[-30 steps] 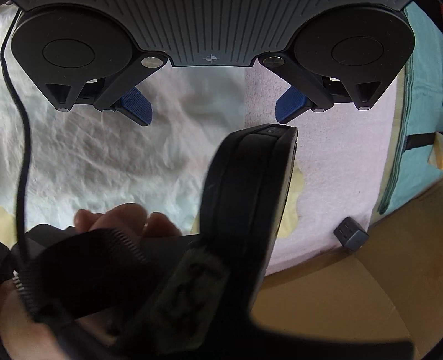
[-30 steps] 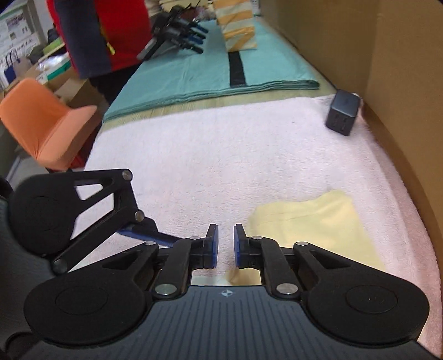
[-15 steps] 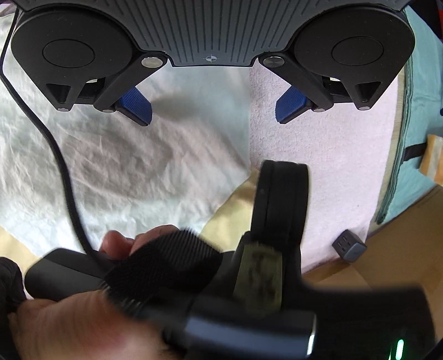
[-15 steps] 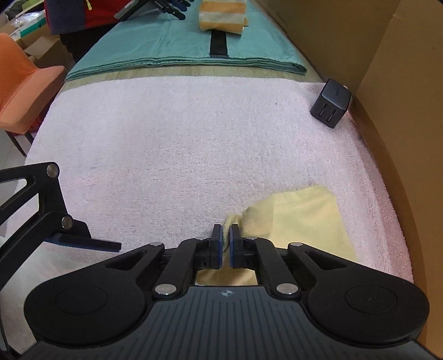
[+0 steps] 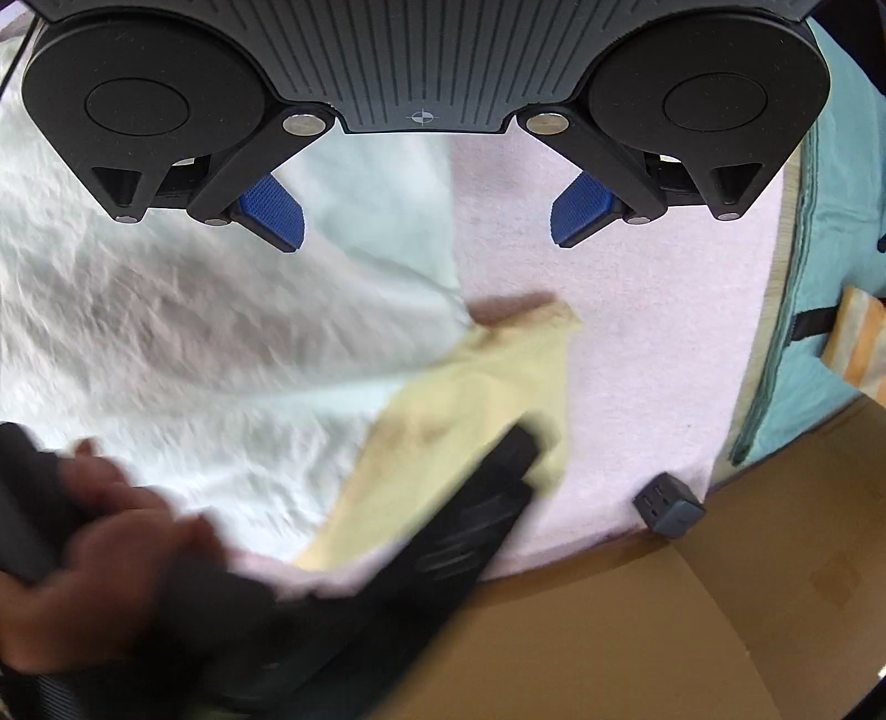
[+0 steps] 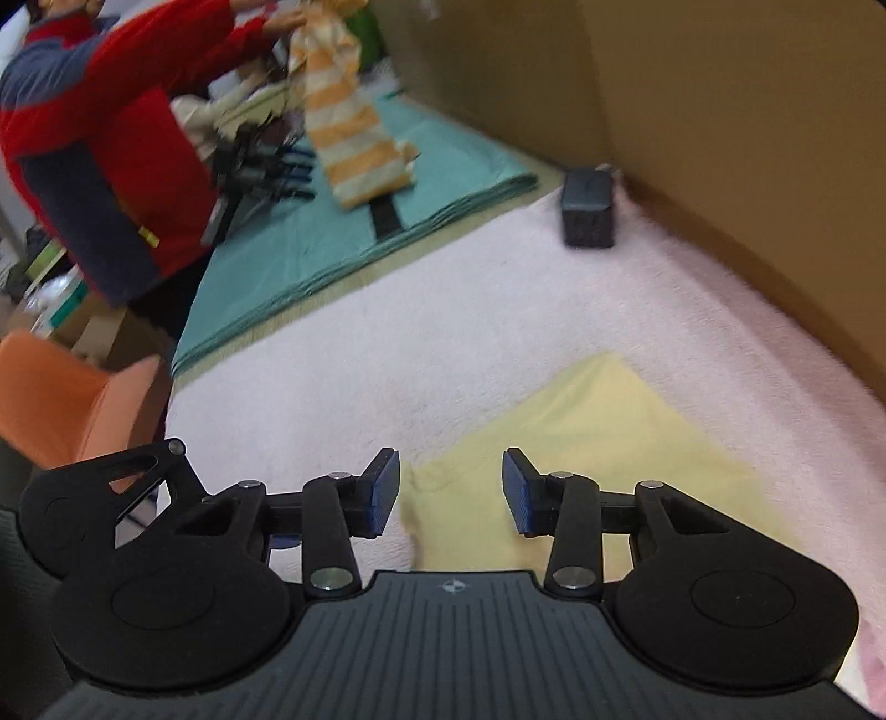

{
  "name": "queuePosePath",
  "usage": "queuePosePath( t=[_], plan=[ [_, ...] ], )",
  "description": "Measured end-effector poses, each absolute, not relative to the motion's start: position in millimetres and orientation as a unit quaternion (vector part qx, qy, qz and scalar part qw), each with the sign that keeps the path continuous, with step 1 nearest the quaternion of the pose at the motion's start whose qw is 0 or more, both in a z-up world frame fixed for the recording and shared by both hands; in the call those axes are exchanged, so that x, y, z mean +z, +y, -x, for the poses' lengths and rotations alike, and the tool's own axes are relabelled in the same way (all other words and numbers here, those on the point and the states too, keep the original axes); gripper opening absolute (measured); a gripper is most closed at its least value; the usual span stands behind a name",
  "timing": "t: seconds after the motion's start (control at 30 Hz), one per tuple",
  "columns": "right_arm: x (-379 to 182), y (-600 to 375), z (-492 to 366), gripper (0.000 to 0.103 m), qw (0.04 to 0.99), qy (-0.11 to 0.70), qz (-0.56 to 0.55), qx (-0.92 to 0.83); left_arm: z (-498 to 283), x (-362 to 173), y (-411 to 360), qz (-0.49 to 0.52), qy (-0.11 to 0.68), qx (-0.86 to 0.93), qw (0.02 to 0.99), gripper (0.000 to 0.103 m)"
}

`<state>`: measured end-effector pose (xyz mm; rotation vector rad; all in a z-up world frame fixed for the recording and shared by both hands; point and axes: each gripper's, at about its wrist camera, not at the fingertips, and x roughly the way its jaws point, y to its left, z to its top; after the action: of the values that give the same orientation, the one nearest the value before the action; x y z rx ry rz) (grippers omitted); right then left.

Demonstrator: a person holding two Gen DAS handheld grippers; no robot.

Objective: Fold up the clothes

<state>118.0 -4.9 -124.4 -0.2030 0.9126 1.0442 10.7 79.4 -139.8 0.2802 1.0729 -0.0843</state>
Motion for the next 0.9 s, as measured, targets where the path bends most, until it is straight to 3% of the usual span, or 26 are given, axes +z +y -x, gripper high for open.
queuePosePath(
  t=[0.13, 0.4, 0.9],
  plan=[
    [-118, -59, -125, 0.046, 0.826, 0.422, 0.111, 0.358, -40, -129, 89, -0.122, 0.492, -0.043, 0.861, 0.100],
    [-132, -143, -115, 0.046, 0.865, 0.450, 0.004, 0.220, -110, -141, 70, -0.095, 0.487, -0.079, 0.865, 0.100],
    [-140, -215, -100, 0.047, 0.893, 0.439, -0.028, 0.097, -179, -155, 95, -0.086, 0.506, -0.068, 0.856, 0.096]
  ],
)
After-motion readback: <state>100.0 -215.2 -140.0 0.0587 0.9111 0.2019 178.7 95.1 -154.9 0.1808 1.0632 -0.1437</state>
